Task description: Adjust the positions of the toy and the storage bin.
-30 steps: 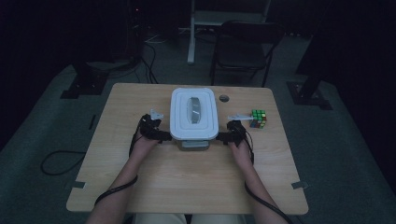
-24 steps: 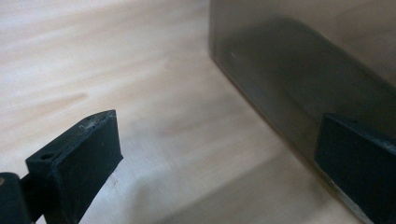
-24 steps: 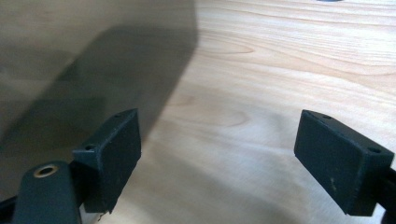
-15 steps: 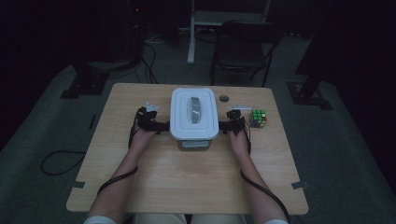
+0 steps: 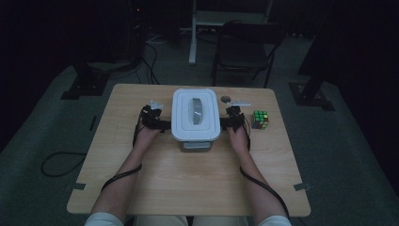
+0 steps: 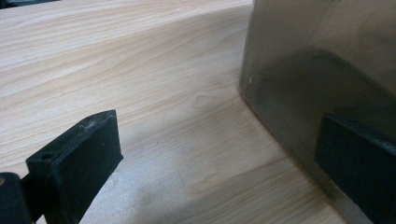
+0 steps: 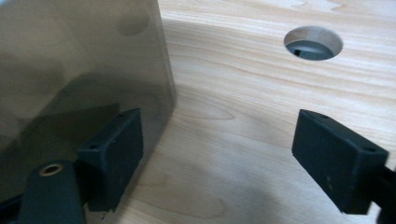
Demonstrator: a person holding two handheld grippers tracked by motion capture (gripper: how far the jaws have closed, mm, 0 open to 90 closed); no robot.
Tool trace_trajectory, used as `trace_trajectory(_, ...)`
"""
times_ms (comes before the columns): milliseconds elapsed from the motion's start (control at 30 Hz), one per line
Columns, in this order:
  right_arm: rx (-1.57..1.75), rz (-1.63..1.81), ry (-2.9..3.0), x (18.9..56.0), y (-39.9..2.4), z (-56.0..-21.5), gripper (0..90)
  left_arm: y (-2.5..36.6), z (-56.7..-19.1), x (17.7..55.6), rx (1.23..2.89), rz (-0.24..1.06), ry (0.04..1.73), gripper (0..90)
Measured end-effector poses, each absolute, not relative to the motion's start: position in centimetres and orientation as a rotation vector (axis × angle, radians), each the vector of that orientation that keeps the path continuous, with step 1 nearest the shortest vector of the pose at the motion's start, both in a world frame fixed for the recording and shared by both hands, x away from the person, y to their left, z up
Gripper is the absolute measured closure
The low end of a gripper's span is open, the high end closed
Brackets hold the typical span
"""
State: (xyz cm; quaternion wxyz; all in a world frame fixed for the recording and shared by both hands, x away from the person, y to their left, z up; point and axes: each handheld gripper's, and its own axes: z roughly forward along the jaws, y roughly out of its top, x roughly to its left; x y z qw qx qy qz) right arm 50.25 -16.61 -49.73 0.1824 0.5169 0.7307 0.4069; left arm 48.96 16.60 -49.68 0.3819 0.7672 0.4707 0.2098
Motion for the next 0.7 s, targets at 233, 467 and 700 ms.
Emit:
trace_trajectory(233, 1.455, 1.108, 2.137, 49.6, -16.7, -49.4, 20.4, 16.1, -49.0, 48.3, 2.0, 0.551, 1.184, 1.6)
trace_trajectory(467, 1.444, 1.112, 2.149, 48.4, -16.8, -49.4, 21.1, 15.8, -48.8, 47.1, 2.022, 0.565, 1.173, 1.6)
trace_trajectory(700, 1.424, 1.115, 2.157, 46.7, -17.2, -49.3, 21.1, 15.5, -49.1, 45.7, 2.047, 0.547, 1.154, 1.6)
